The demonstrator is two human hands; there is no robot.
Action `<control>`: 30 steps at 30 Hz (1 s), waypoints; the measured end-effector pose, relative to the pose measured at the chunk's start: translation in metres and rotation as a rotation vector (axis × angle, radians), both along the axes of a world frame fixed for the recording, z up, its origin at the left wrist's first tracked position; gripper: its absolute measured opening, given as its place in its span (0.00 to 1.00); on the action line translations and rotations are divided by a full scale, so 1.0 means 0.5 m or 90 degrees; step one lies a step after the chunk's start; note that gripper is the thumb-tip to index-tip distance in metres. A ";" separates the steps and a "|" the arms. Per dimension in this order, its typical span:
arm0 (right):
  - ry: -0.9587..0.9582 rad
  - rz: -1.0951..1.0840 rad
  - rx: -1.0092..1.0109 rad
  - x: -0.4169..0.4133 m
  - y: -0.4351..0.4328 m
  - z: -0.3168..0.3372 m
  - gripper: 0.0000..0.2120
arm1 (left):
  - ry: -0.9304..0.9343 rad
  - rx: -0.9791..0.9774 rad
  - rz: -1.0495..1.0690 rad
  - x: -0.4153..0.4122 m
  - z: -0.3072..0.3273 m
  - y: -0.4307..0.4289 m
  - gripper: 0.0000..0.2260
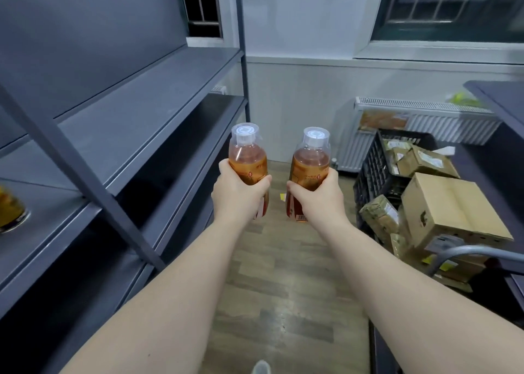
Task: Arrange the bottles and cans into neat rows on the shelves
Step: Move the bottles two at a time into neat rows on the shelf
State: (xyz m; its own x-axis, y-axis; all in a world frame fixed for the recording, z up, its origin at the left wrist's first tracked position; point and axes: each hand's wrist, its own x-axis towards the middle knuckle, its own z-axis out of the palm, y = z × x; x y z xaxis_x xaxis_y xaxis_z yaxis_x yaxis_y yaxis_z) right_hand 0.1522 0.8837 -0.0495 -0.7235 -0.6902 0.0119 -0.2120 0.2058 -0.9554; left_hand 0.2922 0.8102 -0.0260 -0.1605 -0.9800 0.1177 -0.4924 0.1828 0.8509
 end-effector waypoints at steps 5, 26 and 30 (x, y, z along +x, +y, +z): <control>0.010 -0.020 0.012 -0.048 -0.110 0.005 0.30 | 0.008 -0.002 -0.024 -0.056 -0.007 -0.131 0.29; 0.029 -0.058 0.034 -0.390 -0.484 -0.003 0.28 | -0.025 -0.010 -0.068 -0.405 -0.007 -0.519 0.30; 0.015 -0.031 0.026 -0.473 -0.551 0.005 0.27 | -0.032 -0.003 -0.053 -0.489 0.000 -0.583 0.30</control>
State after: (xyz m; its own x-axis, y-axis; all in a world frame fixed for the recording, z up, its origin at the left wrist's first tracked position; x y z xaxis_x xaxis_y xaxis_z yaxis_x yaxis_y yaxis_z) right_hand -0.0842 0.6081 -0.0472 -0.7559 -0.6547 0.0013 -0.2231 0.2556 -0.9407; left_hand 0.0477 0.5187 -0.0257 -0.2480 -0.9622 0.1124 -0.5174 0.2296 0.8243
